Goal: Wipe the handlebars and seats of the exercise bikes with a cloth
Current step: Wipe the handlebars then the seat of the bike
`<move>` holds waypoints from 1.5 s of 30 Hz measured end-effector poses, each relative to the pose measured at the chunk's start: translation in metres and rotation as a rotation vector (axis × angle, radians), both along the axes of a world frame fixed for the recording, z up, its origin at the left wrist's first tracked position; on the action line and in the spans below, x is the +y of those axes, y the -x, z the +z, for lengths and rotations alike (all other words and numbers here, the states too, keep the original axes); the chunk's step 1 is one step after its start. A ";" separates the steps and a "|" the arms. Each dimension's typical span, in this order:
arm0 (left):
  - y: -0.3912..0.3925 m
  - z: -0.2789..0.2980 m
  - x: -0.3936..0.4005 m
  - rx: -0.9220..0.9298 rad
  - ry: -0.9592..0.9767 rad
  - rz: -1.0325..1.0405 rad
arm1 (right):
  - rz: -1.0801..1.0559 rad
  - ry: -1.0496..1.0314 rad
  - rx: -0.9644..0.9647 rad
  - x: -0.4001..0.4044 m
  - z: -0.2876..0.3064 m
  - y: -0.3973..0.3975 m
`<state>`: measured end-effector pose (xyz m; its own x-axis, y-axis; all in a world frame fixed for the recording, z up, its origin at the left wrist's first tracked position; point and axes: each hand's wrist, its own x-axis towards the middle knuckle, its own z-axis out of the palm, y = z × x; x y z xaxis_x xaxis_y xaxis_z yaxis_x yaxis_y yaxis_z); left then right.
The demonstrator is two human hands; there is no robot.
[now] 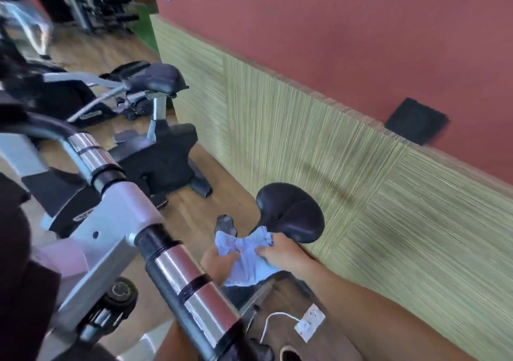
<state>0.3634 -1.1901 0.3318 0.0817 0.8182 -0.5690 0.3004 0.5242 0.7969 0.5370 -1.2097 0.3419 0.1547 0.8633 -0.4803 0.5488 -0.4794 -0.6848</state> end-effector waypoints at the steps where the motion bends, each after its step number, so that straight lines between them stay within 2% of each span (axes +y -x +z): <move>1: -0.007 -0.007 0.002 -0.022 -0.008 0.026 | 0.025 0.005 -0.014 0.004 -0.006 -0.008; 5: -0.033 -0.002 -0.002 0.008 0.019 0.112 | 0.128 0.073 -0.073 0.026 -0.019 -0.036; 8: -0.045 -0.009 0.008 -0.055 0.041 0.196 | 0.169 0.091 0.020 0.046 -0.018 -0.055; 11: -0.056 -0.005 0.013 -0.098 0.048 0.270 | 0.175 0.052 0.006 0.060 -0.012 -0.069; 16: -0.076 0.002 0.023 -0.154 0.008 0.460 | 0.215 0.030 0.112 0.093 -0.008 -0.088; 27: -0.095 0.022 0.040 -0.157 -0.046 0.505 | 0.179 -0.050 0.234 0.109 -0.003 -0.094; 32: -0.084 0.025 0.031 -0.177 -0.102 0.577 | 0.135 -0.102 0.392 0.107 0.006 -0.083; 36: -0.075 0.035 0.025 -0.152 -0.140 0.688 | 0.073 -0.002 0.741 0.106 0.011 -0.078; 38: -0.071 0.045 0.023 -0.111 -0.168 0.743 | 0.120 0.040 0.834 0.110 0.013 -0.074; 42: -0.066 0.060 0.015 0.020 -0.226 0.803 | 0.282 -0.014 0.741 0.126 0.017 -0.061; 45: -0.063 0.067 0.005 0.142 -0.312 0.860 | 0.407 -0.167 0.542 0.131 0.027 -0.046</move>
